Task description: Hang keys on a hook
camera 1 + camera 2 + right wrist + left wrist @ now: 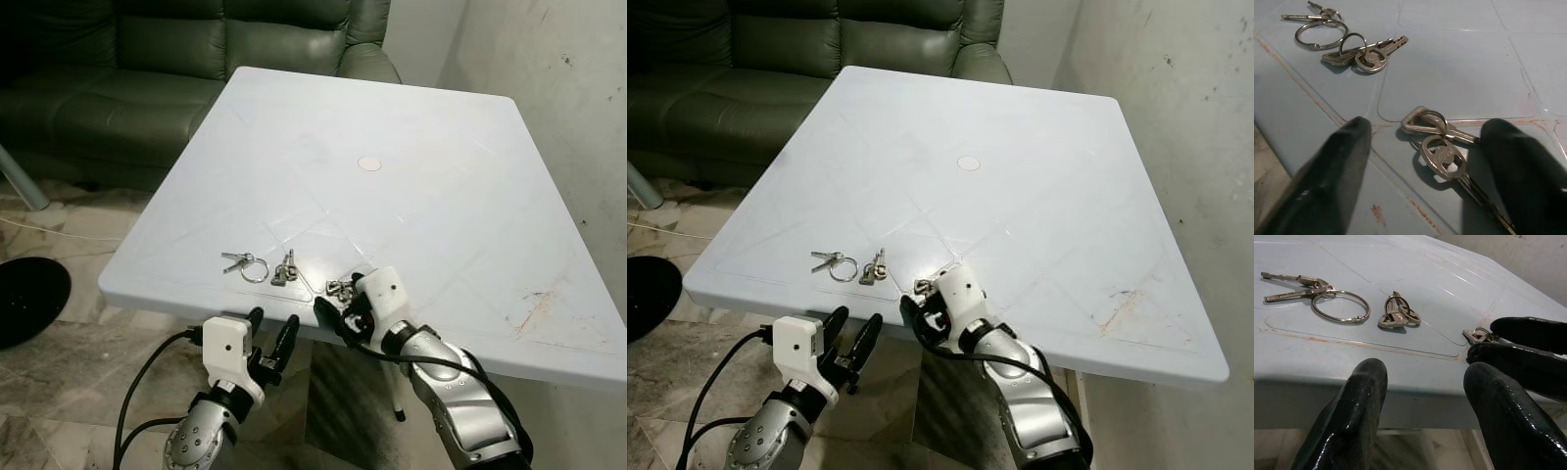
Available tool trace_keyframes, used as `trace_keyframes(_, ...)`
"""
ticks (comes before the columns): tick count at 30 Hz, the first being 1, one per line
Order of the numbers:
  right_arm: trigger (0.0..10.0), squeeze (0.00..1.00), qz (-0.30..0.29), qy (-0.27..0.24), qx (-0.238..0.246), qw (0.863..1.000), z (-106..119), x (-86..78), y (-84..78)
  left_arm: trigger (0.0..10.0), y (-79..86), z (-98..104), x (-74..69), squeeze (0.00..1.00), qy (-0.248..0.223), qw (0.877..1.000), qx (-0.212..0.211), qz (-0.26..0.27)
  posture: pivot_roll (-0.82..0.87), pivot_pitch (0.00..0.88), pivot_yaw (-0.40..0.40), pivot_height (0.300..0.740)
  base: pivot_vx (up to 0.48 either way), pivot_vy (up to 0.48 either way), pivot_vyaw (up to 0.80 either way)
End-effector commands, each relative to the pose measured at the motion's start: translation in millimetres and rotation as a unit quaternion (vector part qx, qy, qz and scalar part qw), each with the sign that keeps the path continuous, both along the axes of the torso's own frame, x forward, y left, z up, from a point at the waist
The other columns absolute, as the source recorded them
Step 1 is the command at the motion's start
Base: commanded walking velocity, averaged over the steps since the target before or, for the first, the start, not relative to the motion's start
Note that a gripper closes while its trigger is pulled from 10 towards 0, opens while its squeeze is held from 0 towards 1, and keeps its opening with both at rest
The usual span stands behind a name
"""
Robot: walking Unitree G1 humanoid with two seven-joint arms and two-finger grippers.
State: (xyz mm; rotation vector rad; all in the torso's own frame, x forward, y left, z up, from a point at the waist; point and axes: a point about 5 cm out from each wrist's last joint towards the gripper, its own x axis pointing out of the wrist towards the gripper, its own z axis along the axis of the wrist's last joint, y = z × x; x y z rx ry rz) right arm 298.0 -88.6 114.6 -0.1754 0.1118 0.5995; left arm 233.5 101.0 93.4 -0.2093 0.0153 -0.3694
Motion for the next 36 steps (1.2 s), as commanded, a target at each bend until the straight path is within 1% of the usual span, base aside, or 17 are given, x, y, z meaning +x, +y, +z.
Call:
trace_keyframes(1, 0.0, 0.00, -0.003, -0.001, -0.008, 1.000, 0.1, -1.8, -1.9, 10.0, 1.3, -3.8, -0.4, 0.00, 0.015, 1.000, 0.002, 0.008, 0.08, 0.190, -0.069, 0.740, 0.000, 0.000, 0.00)
trace_keyframes(4, 0.0, 0.00, -0.004, -0.012, -0.015, 1.000, 1.5, -2.4, -3.4, 10.0, 1.2, -3.7, -0.3, 0.00, 0.015, 1.000, 0.001, 0.008, 0.08, 0.191, -0.068, 0.740, 0.000, 0.000, 0.00)
trace_keyframes(6, 0.0, 0.00, -0.007, 0.002, -0.007, 1.000, -0.4, -1.9, -4.2, 10.0, 1.0, -3.8, -0.1, 0.00, 0.015, 1.000, 0.002, 0.009, 0.08, 0.192, -0.070, 0.740, 0.000, 0.000, 0.00)
trace_keyframes(7, 0.0, 0.00, -0.010, -0.004, -0.016, 1.000, 0.3, -0.7, -4.6, 10.0, 1.0, -3.6, -0.1, 0.00, 0.015, 1.000, 0.001, 0.009, 0.08, 0.192, -0.070, 0.740, 0.000, 0.000, 0.00)
trace_keyframes(9, 0.0, 0.00, -0.011, 0.001, -0.011, 1.000, 0.2, -0.1, -4.4, 10.0, 1.2, -3.5, -0.1, 0.00, 0.015, 1.000, 0.001, 0.010, 0.08, 0.192, -0.070, 0.740, 0.000, 0.000, 0.00)
trace_keyframes(18, 0.0, 0.00, -0.011, -0.003, -0.019, 1.000, 0.4, 0.8, -5.0, 10.0, 0.8, -3.9, -0.8, 0.00, 0.016, 1.000, 0.000, 0.010, 0.08, 0.186, -0.072, 0.740, 0.000, 0.000, 0.00)
trace_keyframes(35, 0.0, 0.00, -0.009, -0.002, -0.015, 1.000, 0.4, 1.4, -4.2, 10.0, -0.1, -3.5, -1.1, 0.00, 0.016, 1.000, -0.005, 0.010, 0.09, 0.178, -0.074, 0.740, 0.000, 0.000, 0.00)
trace_keyframes(36, 0.0, 0.00, -0.007, -0.005, -0.010, 1.000, 1.1, 1.5, -2.3, 10.0, -0.4, -3.7, -1.0, 0.00, 0.015, 1.000, -0.005, 0.010, 0.09, 0.166, -0.075, 0.740, 0.000, 0.000, 0.00)
